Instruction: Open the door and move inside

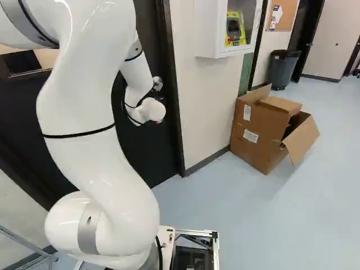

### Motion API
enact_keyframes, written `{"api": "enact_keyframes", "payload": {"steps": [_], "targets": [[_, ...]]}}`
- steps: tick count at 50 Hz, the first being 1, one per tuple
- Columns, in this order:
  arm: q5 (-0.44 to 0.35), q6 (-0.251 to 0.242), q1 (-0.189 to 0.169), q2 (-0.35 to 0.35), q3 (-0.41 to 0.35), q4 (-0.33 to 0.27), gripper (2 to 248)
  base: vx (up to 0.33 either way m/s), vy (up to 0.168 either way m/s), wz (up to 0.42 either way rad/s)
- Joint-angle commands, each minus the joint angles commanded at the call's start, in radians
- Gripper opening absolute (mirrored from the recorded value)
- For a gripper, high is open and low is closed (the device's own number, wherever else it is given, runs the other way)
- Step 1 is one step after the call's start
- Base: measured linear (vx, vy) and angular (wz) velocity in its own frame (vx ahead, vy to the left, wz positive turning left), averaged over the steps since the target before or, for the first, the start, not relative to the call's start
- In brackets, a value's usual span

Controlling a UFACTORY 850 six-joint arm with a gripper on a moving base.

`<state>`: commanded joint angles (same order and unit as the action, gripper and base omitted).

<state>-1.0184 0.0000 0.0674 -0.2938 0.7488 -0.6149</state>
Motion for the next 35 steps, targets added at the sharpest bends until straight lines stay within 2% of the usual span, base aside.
{"api": "enact_keyframes", "payload": {"steps": [22, 35], "targets": [[0.000, 0.000, -0.005, -0.076, 0.034, 0.000, 247, 0.000, 0.000, 0.000], [0.000, 0.000, -0.004, -0.147, 0.096, 0.000, 247, 0.000, 0.000, 0.000]]}}
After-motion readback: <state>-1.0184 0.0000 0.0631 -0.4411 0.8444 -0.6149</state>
